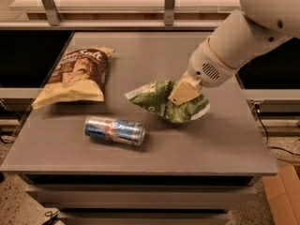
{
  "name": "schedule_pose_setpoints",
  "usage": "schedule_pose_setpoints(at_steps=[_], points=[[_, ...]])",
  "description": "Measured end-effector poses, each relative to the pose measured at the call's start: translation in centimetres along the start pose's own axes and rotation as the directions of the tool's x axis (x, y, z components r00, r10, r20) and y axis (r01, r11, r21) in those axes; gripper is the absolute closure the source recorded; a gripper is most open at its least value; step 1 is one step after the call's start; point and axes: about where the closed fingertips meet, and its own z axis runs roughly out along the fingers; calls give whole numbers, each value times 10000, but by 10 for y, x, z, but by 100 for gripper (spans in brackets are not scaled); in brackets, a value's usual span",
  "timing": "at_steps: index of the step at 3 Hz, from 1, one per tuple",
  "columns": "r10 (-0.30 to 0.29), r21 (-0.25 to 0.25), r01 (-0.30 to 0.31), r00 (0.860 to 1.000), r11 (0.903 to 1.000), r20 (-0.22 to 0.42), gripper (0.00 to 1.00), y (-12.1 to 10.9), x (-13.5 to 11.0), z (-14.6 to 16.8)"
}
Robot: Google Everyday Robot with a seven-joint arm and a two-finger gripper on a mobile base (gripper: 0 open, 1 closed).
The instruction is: Move green jalapeno chip bag near redbull can
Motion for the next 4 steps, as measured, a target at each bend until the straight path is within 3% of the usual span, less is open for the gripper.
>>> schedule_pose_setpoints(at_steps=[1, 2, 4], points=[[72, -73, -72, 10000, 9999, -26, 100, 7, 2, 4], [21, -91, -22, 10000, 10000, -82, 82, 13, -3, 7], [-125, -207, 124, 9999, 9997, -24, 36, 21, -18, 16]])
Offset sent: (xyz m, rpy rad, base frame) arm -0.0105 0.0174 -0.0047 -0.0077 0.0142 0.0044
